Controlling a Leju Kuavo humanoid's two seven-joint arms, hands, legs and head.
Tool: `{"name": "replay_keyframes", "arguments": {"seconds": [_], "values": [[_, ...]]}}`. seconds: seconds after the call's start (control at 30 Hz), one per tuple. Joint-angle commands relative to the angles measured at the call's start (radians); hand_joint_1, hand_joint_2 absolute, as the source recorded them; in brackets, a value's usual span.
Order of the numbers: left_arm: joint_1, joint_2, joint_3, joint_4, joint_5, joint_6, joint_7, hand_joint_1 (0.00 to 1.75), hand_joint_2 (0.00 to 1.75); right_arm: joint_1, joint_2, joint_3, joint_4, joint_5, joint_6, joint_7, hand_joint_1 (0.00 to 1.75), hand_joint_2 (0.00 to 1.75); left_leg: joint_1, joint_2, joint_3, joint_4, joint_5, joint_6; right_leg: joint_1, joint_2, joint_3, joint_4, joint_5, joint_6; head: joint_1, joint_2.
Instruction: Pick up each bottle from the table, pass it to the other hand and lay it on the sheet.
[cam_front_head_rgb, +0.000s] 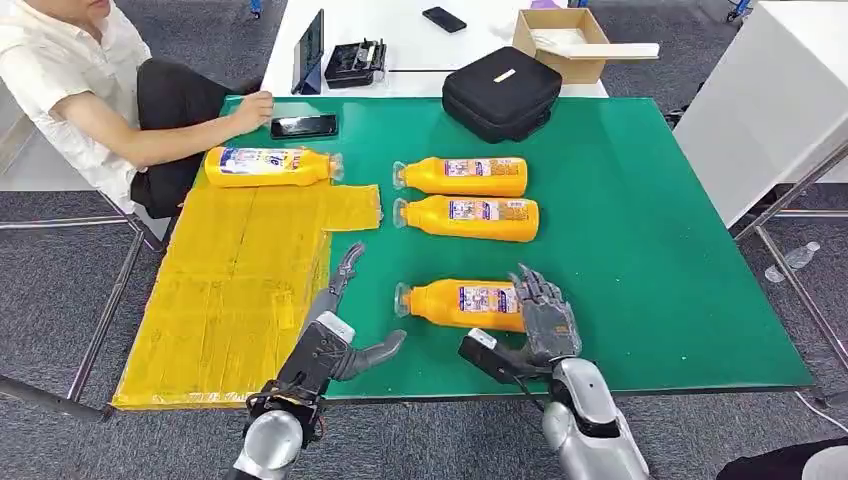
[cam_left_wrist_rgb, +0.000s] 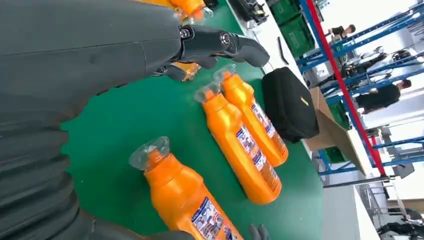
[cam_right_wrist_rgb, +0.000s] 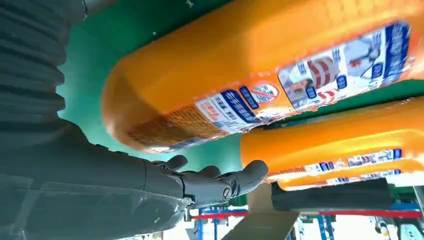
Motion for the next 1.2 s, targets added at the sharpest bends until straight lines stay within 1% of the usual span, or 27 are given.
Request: {"name": "replay_keyframes", "arguments": {"seconds": [0.03, 0.1, 0.13, 0.17, 0.2, 0.23, 0.27, 0.33, 0.37, 0.47, 0.8, 0.83, 0.9, 0.93, 1.0, 1.1, 1.13, 1.17, 1.2], "values": [[-0.041, -0.044, -0.033, 0.089, 0.012, -0.004, -0.006, 0.00, 1.75, -0.079, -0.019, -0.007, 0.188, -0.025, 0.026, -0.011, 0.00, 1.75, 0.001, 0.000, 0.004, 0.000, -0.001, 0.000, 0.002, -0.002, 0.006, -0.002, -0.001, -0.004, 0.000, 0.000], [-0.041, -0.044, -0.033, 0.088, 0.012, -0.004, -0.006, 0.00, 1.75, -0.076, -0.020, -0.007, 0.188, -0.025, 0.023, -0.013, 0.00, 1.75, 0.001, -0.001, 0.003, 0.000, -0.001, 0.000, 0.001, -0.002, 0.004, -0.001, -0.001, -0.003, 0.000, 0.000], [-0.041, -0.044, -0.033, 0.088, 0.012, -0.004, -0.006, 0.00, 1.75, -0.076, -0.020, -0.007, 0.188, -0.025, 0.023, -0.013, 0.00, 1.75, 0.001, 0.000, 0.007, -0.001, -0.002, 0.001, 0.002, -0.003, 0.009, -0.002, -0.002, -0.005, 0.000, 0.000], [-0.040, -0.044, -0.033, 0.088, 0.013, -0.004, -0.006, 0.00, 1.75, -0.076, -0.021, -0.006, 0.191, -0.025, 0.024, -0.013, 0.00, 1.75, 0.001, 0.000, 0.004, 0.000, -0.001, 0.000, 0.001, -0.002, 0.005, -0.001, -0.001, -0.003, 0.000, 0.000], [-0.040, -0.044, -0.033, 0.088, 0.013, -0.004, -0.006, 0.00, 1.75, -0.076, -0.021, -0.006, 0.191, -0.025, 0.024, -0.013, 0.00, 1.75, 0.001, 0.000, 0.006, 0.000, -0.002, 0.000, 0.002, -0.002, 0.007, -0.002, -0.002, -0.005, 0.000, 0.000], [-0.040, -0.044, -0.033, 0.088, 0.013, -0.004, -0.006, 0.00, 1.75, -0.075, -0.025, -0.006, 0.195, -0.025, 0.025, -0.015, 0.00, 1.75, 0.000, 0.000, 0.002, 0.000, 0.000, 0.000, 0.001, -0.002, 0.003, -0.001, 0.000, -0.002, 0.000, 0.000], [-0.040, -0.044, -0.033, 0.088, 0.013, -0.005, -0.006, 0.00, 1.75, -0.078, -0.028, -0.006, 0.200, -0.023, 0.026, -0.008, 0.00, 1.75, 0.001, 0.000, 0.004, 0.000, -0.001, 0.000, 0.001, -0.002, 0.005, -0.001, -0.001, -0.003, 0.000, 0.000], [-0.040, -0.044, -0.032, 0.087, 0.013, -0.006, -0.007, 0.00, 1.75, -0.082, -0.032, -0.005, 0.207, -0.017, 0.030, 0.000, 0.00, 1.75, 0.001, -0.001, 0.002, 0.000, 0.000, 0.000, 0.001, -0.002, 0.003, -0.001, 0.000, -0.002, 0.000, 0.000], [-0.040, -0.044, -0.032, 0.087, 0.013, -0.006, -0.007, 0.00, 1.75, -0.082, -0.032, -0.005, 0.207, -0.017, 0.030, 0.000, 0.00, 1.75, 0.001, 0.000, 0.004, 0.000, -0.001, 0.000, 0.002, -0.002, 0.005, -0.002, -0.001, -0.003, 0.000, 0.000], [-0.035, -0.044, -0.024, 0.079, 0.013, -0.007, -0.008, 0.00, 1.75, -0.095, -0.036, -0.009, 0.224, 0.009, 0.036, 0.034, 0.00, 1.75, 0.001, 0.000, 0.003, 0.000, 0.000, 0.000, 0.001, -0.002, 0.004, -0.001, 0.000, -0.003, 0.000, 0.000], [-0.032, -0.044, -0.019, 0.075, 0.012, -0.008, -0.009, 0.00, 1.75, -0.106, -0.037, -0.023, 0.231, 0.024, 0.033, 0.047, 0.00, 1.75, 0.001, 0.000, 0.004, 0.000, -0.001, 0.000, 0.001, -0.002, 0.005, -0.001, -0.001, -0.003, 0.000, 0.000], [-0.032, -0.044, -0.019, 0.075, 0.012, -0.008, -0.009, 0.00, 1.75, -0.106, -0.037, -0.023, 0.231, 0.024, 0.033, 0.047, 0.00, 1.75, 0.001, 0.000, 0.003, 0.000, 0.000, 0.000, 0.001, -0.001, 0.003, -0.001, 0.000, -0.002, 0.000, 0.000], [-0.037, -0.044, -0.026, 0.081, 0.012, -0.010, -0.009, 0.00, 1.75, -0.121, -0.033, -0.039, 0.251, 0.012, 0.037, 0.038, 0.00, 1.75, 0.001, 0.001, 0.007, 0.000, -0.001, 0.001, 0.002, -0.002, 0.008, -0.002, -0.001, -0.005, 0.000, 0.000], [-0.040, -0.044, -0.028, 0.085, 0.011, -0.009, -0.010, 0.00, 1.75, -0.127, -0.029, -0.043, 0.266, 0.004, 0.040, 0.032, 0.00, 1.75, 0.001, 0.000, 0.004, 0.000, 0.000, 0.000, 0.001, -0.002, 0.005, -0.001, -0.001, -0.003, 0.000, 0.000], [-0.042, -0.044, -0.029, 0.084, 0.011, -0.009, -0.010, 0.00, 1.75, -0.127, -0.028, -0.043, 0.269, 0.004, 0.040, 0.032, 0.00, 1.75, 0.000, -0.001, 0.004, 0.000, 0.000, 0.000, 0.001, -0.002, 0.004, -0.001, 0.000, -0.002, 0.000, 0.000], [-0.047, -0.044, -0.033, 0.090, 0.010, -0.008, -0.013, 0.00, 1.75, -0.139, -0.029, -0.041, 0.311, -0.010, 0.053, 0.017, 0.00, 1.75, 0.001, 0.000, 0.006, 0.000, -0.001, 0.000, 0.002, -0.002, 0.008, -0.002, -0.001, -0.004, 0.000, 0.000], [-0.047, -0.044, -0.034, 0.091, 0.010, -0.008, -0.014, 0.00, 1.75, -0.139, -0.033, -0.042, 0.320, -0.019, 0.058, 0.013, 0.00, 1.75, 0.001, 0.000, 0.005, 0.000, 0.000, 0.000, 0.002, -0.002, 0.006, -0.001, -0.001, -0.003, 0.000, 0.000], [-0.048, -0.044, -0.034, 0.092, 0.010, -0.009, -0.016, 0.00, 1.75, -0.139, -0.041, -0.043, 0.333, -0.033, 0.070, 0.009, 0.49, 1.75, 0.001, -0.001, 0.005, 0.000, 0.000, 0.000, 0.001, -0.002, 0.006, -0.001, 0.000, -0.003, 0.000, 0.000], [-0.049, -0.044, -0.033, 0.093, 0.010, -0.009, -0.017, 0.00, 1.75, -0.139, -0.052, -0.042, 0.344, -0.045, 0.082, 0.007, 1.57, 1.75, 0.001, 0.000, 0.006, 0.000, -0.001, 0.000, 0.002, -0.003, 0.007, -0.002, -0.001, -0.004, 0.000, 0.000]]}}
